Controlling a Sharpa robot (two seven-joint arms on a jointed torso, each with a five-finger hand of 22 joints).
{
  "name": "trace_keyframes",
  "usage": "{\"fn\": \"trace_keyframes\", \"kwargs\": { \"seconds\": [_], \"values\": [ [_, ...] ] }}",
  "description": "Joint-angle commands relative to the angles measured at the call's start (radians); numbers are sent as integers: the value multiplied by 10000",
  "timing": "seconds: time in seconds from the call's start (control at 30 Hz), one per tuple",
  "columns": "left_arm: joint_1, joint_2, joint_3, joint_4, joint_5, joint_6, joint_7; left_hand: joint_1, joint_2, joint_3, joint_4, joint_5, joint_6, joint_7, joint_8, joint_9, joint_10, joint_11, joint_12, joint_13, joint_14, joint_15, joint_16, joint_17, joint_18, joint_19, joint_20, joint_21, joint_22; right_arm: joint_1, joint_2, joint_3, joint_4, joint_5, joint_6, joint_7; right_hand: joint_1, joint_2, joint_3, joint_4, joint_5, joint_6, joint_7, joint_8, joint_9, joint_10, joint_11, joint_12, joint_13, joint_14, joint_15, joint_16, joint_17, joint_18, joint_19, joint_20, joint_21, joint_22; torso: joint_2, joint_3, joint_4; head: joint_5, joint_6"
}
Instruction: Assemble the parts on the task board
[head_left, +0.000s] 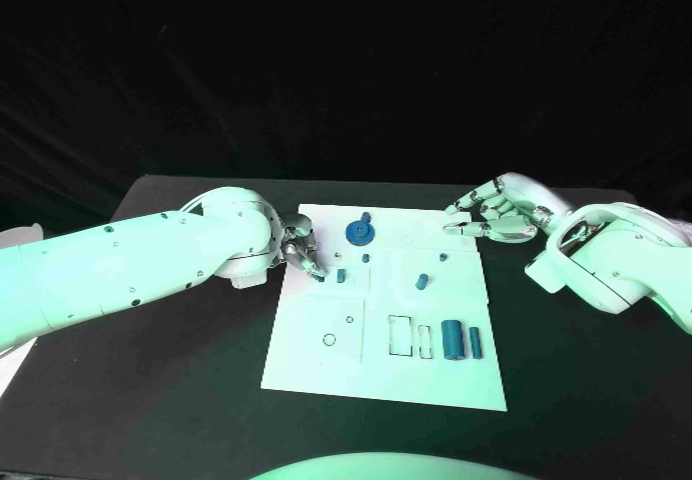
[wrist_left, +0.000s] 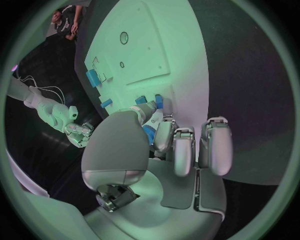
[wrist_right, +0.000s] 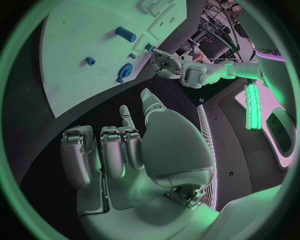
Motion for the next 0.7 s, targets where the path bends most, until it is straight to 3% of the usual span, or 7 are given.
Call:
{"fn": "trace_keyframes", "kwargs": {
  "seconds": [0.03, 0.2, 0.53, 0.7],
  "values": [
    [-11, 15, -9, 32, 37, 248, -137, -102, 58, 1227, -1105, 32, 80, -108, 38, 13, 78, 28, 55, 8, 1050, 39, 31, 2631, 43, 389, -15, -35, 1326, -5, -9, 1, 31, -32, 119, 41, -10, 114, -60, 1, 54, -14, -58, 18, 16, 1004, 27, 7, 2618, 1044, 51, 41, 2627, -66, 1047, 1, 23, 2629, 5, 10, -10, 3, -20],
    [-10, 37, -12, 50, 80, 278, -298, -484, 151, 1155, -815, 3, 158, -161, 93, 48, 117, 0, 133, 88, 1050, 26, 31, 2631, 46, 384, -17, -53, 1318, -5, -29, 1, 66, -31, 118, 55, -8, 122, -74, 7, 57, -16, -58, 17, 17, 1006, 26, 9, 2619, 1044, 50, 41, 2627, -66, 1047, 1, 23, 2629, 3, 10, -17, -1, -21],
    [-9, 96, -14, -29, 187, 259, -605, -986, -180, 843, -610, 3, 341, -305, 152, 60, 215, -117, 299, 264, 1050, -70, 31, 2631, 21, 441, -76, 19, 1422, -3, -76, 1, 103, -31, 118, 70, -8, 122, -74, 7, 57, -16, -58, 17, 17, 1006, 26, 9, 2619, 1044, 50, 41, 2627, -66, 1047, 1, 23, 2629, -2, 2, -2, -44, -25],
    [-9, 148, -14, -99, 199, 185, -760, -1160, -204, 778, -516, 7, 411, -332, 154, 46, 254, -141, 359, 334, 1050, -96, 31, 2631, 9, 467, -100, 55, 1469, -2, -91, 1, 123, -31, 108, 79, -7, 135, -79, 13, 61, -17, -58, 16, 18, 1000, 26, 0, 2614, 1044, 50, 41, 2627, -66, 1047, 1, 23, 2629, 2, -1, 5, -43, -23]
  ]
}}
